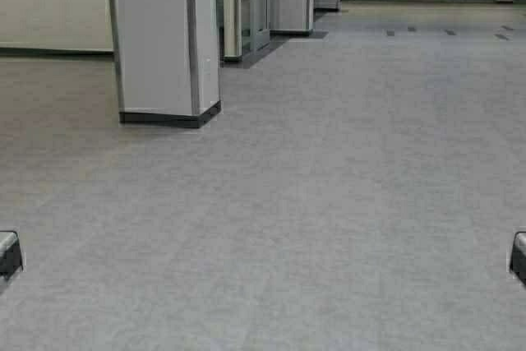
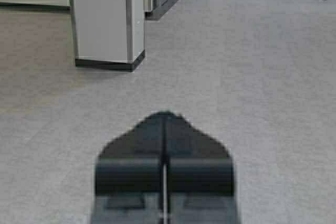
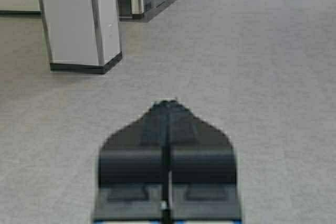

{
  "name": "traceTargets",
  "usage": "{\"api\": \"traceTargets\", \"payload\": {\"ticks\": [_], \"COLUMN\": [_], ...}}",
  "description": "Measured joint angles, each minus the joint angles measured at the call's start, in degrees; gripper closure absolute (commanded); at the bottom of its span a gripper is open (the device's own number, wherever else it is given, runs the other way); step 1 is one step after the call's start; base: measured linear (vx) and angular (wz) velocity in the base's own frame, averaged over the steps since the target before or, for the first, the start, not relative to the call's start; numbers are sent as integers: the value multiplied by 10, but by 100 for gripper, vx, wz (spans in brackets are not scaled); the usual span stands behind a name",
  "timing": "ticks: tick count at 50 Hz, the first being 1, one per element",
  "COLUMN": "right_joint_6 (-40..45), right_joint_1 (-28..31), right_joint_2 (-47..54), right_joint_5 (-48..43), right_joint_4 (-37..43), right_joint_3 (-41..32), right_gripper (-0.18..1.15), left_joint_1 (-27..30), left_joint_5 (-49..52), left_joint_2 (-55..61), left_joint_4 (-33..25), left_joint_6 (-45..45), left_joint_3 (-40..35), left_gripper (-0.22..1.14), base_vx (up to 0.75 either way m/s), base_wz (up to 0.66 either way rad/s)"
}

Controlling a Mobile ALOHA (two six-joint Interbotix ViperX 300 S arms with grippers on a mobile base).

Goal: Navigate to elevator, push the call button, then enter the elevator

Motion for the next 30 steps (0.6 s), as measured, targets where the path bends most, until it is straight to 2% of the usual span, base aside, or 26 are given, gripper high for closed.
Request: {"api": "traceTargets", "payload": {"ticks": [30], "right_joint_6": [2], "right_joint_1": [0], "right_joint_2": [1], "right_joint_5": [-6], "right_joint_4": [-6], "right_joint_3": [-1], "right_gripper": [93], "left_joint_1": [0], "left_joint_5": [-6], "left_joint_2": [2], "left_joint_4": [1], "left_joint_6": [-1], "left_joint_3": [0], "left_gripper": [89], "base_vx": [72], "base_wz": [19]}}
